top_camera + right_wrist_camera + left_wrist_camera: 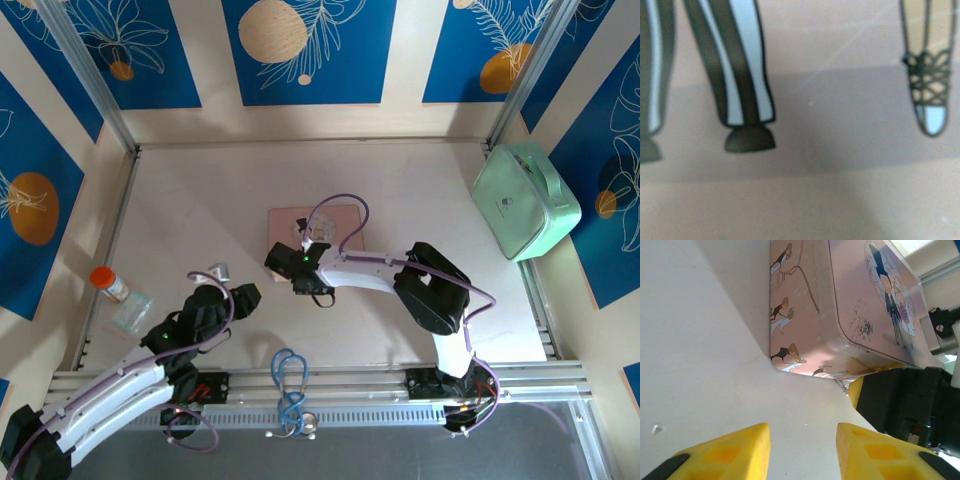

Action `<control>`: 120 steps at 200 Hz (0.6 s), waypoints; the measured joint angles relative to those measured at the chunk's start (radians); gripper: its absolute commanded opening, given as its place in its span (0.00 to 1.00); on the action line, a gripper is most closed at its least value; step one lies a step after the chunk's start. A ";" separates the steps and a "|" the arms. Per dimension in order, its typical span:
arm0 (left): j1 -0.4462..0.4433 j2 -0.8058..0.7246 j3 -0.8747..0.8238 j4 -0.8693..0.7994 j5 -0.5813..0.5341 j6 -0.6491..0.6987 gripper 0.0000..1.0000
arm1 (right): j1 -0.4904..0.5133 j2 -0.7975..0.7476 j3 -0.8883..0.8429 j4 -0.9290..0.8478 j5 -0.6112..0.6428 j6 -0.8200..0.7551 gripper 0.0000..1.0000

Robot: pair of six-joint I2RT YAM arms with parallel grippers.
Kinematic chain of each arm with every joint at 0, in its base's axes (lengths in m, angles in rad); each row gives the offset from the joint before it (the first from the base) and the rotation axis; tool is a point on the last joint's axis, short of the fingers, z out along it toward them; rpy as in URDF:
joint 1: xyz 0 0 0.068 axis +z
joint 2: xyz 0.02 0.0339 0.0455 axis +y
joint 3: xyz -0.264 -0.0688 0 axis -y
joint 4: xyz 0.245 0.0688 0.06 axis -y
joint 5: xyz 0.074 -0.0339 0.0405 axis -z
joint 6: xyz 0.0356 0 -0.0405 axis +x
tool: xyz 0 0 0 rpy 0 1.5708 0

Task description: Unlock the padlock with the key

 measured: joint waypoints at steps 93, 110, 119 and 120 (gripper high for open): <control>-0.076 0.192 -0.065 0.319 0.037 0.033 0.57 | -0.142 0.021 0.109 -0.153 -0.407 -0.149 0.06; -0.112 0.231 -0.072 0.394 0.037 0.049 0.52 | -0.150 0.021 0.122 -0.172 -0.444 -0.167 0.08; -0.127 0.253 -0.072 0.423 0.037 0.054 0.49 | -0.154 0.021 0.128 -0.185 -0.459 -0.175 0.18; -0.129 0.254 -0.072 0.425 0.037 0.056 0.49 | -0.154 0.021 0.129 -0.185 -0.460 -0.177 0.19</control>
